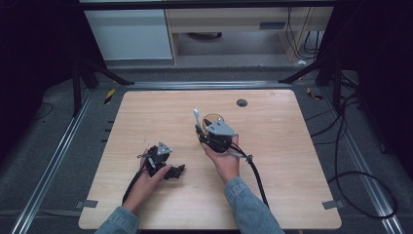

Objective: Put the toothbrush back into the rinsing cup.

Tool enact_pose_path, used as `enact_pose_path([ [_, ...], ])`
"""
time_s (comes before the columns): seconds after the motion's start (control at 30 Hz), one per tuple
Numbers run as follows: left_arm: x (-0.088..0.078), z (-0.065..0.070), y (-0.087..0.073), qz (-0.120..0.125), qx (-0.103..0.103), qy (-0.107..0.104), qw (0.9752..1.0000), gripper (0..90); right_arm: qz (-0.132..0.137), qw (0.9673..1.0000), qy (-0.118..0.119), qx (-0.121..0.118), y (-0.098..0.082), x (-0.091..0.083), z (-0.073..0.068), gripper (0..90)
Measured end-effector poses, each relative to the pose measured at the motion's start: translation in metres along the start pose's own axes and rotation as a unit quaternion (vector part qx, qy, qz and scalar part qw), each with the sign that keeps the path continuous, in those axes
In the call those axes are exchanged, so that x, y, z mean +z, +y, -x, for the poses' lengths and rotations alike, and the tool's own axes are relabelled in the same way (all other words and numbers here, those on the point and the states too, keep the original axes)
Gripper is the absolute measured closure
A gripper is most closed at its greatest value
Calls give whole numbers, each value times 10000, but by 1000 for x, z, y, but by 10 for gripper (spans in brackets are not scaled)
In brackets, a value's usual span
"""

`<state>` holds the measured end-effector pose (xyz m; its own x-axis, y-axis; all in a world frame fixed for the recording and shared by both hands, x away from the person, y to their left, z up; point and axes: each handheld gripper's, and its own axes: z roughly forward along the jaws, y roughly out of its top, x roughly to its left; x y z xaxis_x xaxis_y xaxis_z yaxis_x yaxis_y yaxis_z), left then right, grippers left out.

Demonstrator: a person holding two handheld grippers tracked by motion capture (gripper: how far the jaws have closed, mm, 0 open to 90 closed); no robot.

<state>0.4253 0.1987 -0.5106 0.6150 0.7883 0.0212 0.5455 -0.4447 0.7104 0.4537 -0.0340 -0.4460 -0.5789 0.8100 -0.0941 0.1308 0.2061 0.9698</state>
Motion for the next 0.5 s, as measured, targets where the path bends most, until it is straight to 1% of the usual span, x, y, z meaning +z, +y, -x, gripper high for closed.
enact_pose_path([
  [0.17,0,0,0,-1,1,0,10000,0,-87,10000,-17,21,4,-6,2,552],
  [0.33,0,0,0,-2,4,0,10000,0,-250,9996,-11,-110,6,-10,2,508],
  [0.5,0,0,0,-1,2,0,10000,0,-312,9995,-31,-70,8,-13,4,474],
])
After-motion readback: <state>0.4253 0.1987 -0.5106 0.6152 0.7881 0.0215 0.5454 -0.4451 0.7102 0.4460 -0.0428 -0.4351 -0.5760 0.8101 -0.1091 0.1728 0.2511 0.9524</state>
